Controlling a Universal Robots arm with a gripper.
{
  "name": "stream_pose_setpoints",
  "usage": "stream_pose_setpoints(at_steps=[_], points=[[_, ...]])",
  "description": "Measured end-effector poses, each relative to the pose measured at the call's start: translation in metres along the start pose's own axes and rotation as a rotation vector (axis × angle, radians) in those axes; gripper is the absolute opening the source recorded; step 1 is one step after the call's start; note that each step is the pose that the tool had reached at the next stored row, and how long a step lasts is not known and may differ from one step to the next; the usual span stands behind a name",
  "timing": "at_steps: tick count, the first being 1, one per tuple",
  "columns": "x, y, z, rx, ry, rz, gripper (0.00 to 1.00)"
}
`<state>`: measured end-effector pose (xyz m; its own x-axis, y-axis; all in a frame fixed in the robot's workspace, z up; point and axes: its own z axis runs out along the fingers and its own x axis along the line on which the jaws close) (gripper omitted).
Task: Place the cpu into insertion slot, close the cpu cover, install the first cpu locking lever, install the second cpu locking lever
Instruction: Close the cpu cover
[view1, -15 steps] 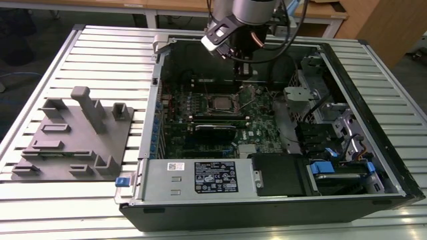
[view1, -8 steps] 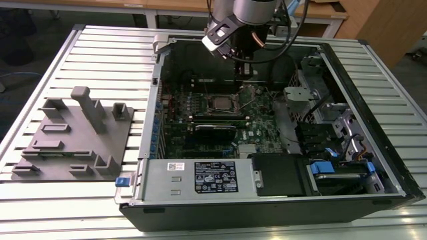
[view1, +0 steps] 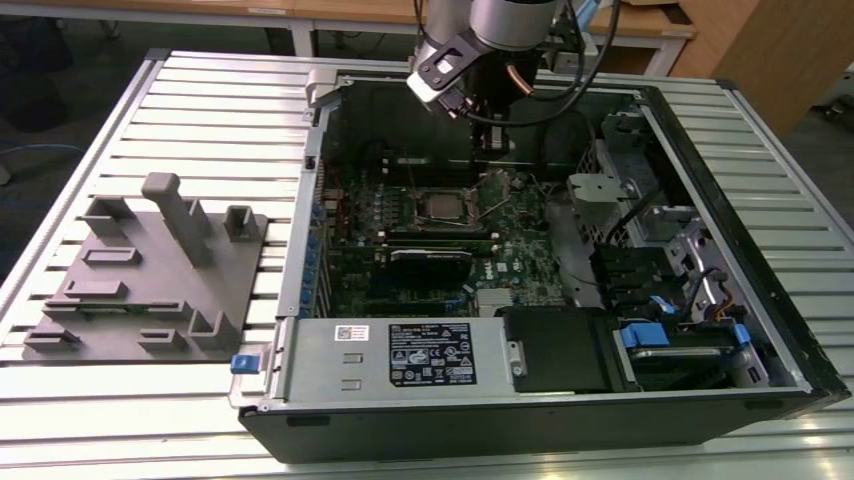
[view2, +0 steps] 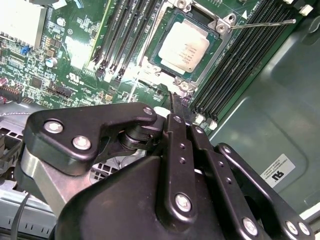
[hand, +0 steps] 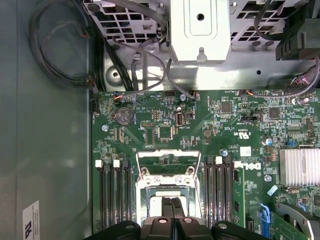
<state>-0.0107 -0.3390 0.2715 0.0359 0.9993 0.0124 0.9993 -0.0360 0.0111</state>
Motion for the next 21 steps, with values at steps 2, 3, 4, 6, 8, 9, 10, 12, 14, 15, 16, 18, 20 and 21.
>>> stream_pose_setpoints(at_steps=[2, 3, 4, 6, 8, 9, 10, 12, 14, 15, 16, 18, 20, 21], points=[[0.0000, 0.0008, 0.0000, 0.0000, 0.0000, 0.000, 0.10], [0.0000, 0.0010, 0.0000, 0.0000, 0.0000, 0.000, 0.10], [0.0000, 0.0012, 0.0000, 0.0000, 0.0001, 0.000, 0.10], [0.0001, 0.0016, 0.0000, 0.0000, 0.0001, 0.000, 0.10], [0.0001, 0.0025, 0.0000, 0.0000, 0.0000, 0.000, 0.10], [0.0001, 0.0027, 0.0001, 0.0000, 0.0001, 0.000, 0.10], [0.0001, 0.0027, 0.0000, 0.0000, 0.0000, 0.000, 0.10], [0.0001, 0.0028, 0.0000, 0.0000, 0.0000, 0.000, 0.10], [0.0001, 0.0033, 0.0001, 0.0000, 0.0001, 0.000, 0.10], [0.0002, 0.0038, 0.0001, 0.0000, 0.0002, 0.000, 0.10], [0.0002, 0.0045, 0.0001, -0.0001, 0.0001, 0.000, 0.10], [0.0002, 0.0062, 0.0002, -0.0001, 0.0001, 0.000, 0.10], [0.0003, 0.0081, 0.0003, 0.0000, 0.0001, 0.000, 0.10], [0.0003, 0.0091, 0.0003, 0.0000, 0.0001, 0.000, 0.10]])
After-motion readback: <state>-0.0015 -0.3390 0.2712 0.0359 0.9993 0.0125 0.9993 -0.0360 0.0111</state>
